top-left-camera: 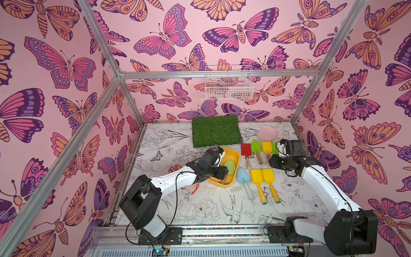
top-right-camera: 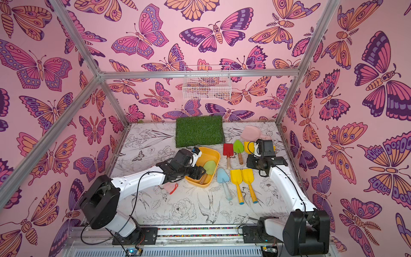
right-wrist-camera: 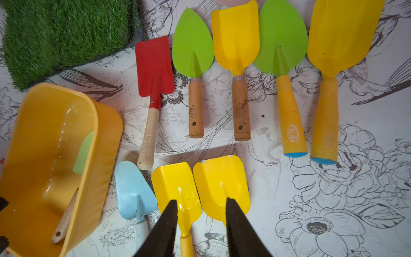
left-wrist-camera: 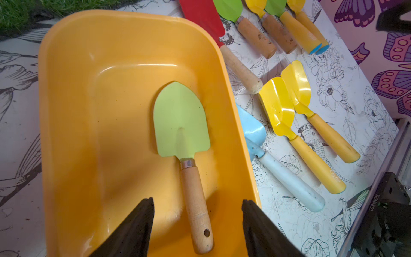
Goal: Take the shovel out of the storage box
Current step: Place the shovel at the center of the board, then pick up the shovel from the storage box.
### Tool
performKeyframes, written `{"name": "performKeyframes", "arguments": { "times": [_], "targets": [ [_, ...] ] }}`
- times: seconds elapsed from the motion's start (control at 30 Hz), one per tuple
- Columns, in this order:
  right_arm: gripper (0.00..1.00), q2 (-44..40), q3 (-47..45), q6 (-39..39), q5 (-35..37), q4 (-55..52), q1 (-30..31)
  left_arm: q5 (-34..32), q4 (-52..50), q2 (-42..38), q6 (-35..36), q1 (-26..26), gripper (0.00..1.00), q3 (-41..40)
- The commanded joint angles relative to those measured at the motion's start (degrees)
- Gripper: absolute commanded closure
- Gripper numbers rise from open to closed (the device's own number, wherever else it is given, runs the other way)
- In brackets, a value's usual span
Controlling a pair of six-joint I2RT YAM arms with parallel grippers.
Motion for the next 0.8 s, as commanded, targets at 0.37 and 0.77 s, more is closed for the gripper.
{"name": "performKeyframes", "arguments": {
  "times": [0.37,0.77],
  "targets": [
    [0.6,-1.13,-1.23,1.34,-3.22,-0.87,2.51,-1.1,-13.1,11.89,0.2,0.15,0.4,9.89],
    [0.6,-2.72,-1.54,0.43,-3.38,-1.05,2.6,0.34,-16.13,20.67,0.28,-0.32,0.47,15.87]
  ]
}}
